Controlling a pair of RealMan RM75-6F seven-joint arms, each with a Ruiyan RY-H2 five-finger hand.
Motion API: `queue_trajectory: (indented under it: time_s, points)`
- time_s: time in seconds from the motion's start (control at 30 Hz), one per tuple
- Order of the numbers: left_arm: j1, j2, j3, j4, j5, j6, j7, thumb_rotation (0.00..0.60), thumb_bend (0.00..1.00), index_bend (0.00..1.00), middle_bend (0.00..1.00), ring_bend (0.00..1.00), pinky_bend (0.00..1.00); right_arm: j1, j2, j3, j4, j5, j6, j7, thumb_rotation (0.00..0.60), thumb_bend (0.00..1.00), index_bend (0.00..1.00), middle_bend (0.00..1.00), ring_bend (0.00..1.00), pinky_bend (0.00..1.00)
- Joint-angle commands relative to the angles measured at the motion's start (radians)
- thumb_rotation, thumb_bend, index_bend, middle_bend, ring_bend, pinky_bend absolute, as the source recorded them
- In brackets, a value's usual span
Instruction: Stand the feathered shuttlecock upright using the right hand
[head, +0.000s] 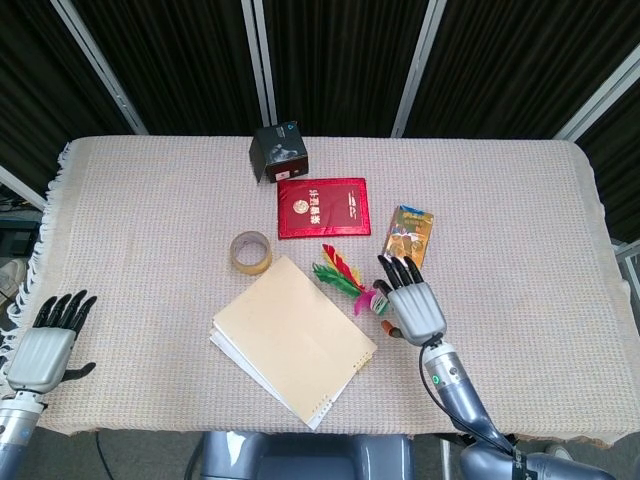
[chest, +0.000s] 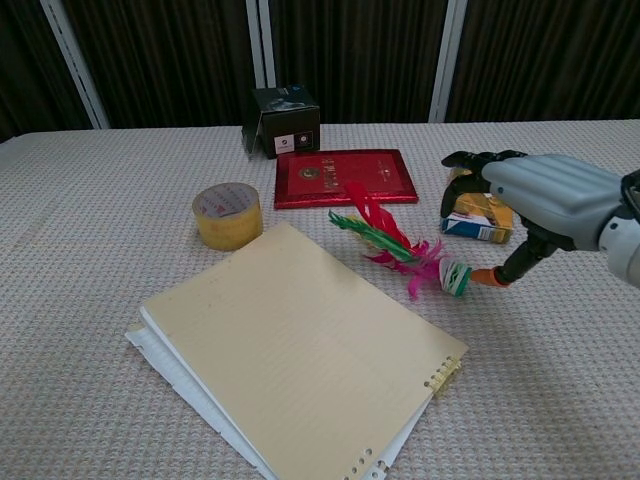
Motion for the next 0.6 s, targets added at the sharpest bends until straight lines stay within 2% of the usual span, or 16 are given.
queue_trajectory:
  time_s: [0.03, 0.6]
  points:
    - [-0.004, -0.002, -0.005, 0.005, -0.011, -0.007, -0.003, 0.6, 0.0, 0.0, 0.0, 0.0, 0.0, 0.048, -0.044, 0.021, 0.035, 0.045, -0.028, -0.035, 0.6, 0.18, 0.31, 0.0, 0.0, 0.0]
    - [-0.025, -0.026, -0.023, 0.054, -0.058, -0.044, -0.024, 0.6, 0.0, 0.0, 0.0, 0.0, 0.0, 0.224, -0.171, 0.068, 0.186, 0.211, -0.098, -0.107, 0.6, 0.18, 0.31, 0.0, 0.0, 0.0]
